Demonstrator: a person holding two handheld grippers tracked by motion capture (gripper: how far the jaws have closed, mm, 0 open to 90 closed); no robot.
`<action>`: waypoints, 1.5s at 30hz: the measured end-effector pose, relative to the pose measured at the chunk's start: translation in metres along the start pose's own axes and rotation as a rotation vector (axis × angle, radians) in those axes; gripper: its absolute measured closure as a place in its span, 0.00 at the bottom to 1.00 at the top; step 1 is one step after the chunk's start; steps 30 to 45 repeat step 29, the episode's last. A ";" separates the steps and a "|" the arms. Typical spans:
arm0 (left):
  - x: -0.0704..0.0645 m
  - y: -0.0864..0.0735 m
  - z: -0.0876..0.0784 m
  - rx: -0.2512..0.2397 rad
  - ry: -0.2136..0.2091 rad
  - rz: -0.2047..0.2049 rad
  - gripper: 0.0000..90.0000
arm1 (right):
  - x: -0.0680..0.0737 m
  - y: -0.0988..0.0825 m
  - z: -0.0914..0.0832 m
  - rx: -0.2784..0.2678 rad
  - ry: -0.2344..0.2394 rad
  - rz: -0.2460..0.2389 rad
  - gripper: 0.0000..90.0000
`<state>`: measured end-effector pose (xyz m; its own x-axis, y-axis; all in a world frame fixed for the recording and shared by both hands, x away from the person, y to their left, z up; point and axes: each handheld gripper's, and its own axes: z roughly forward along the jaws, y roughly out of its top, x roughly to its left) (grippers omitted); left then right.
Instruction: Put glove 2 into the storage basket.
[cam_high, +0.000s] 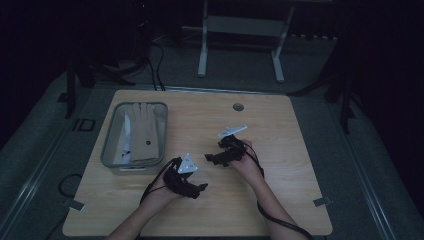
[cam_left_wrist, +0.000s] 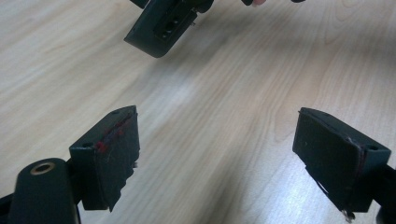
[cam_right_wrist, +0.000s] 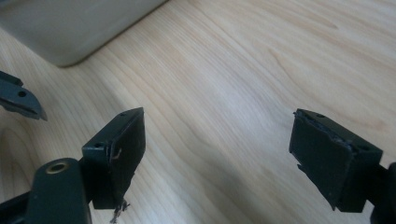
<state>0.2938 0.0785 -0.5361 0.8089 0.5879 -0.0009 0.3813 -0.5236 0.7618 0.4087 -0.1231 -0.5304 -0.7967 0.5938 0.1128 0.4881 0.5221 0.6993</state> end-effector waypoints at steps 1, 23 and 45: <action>-0.001 -0.001 0.002 0.003 -0.009 0.000 0.17 | -0.001 -0.003 -0.001 0.000 0.002 0.005 0.20; -0.014 -0.009 0.024 0.026 -0.114 0.044 0.17 | -0.013 -0.059 -0.014 -0.026 0.001 0.008 0.16; -0.014 -0.010 0.026 0.041 -0.122 0.046 0.17 | -0.009 -0.060 -0.015 -0.042 -0.001 -0.024 0.16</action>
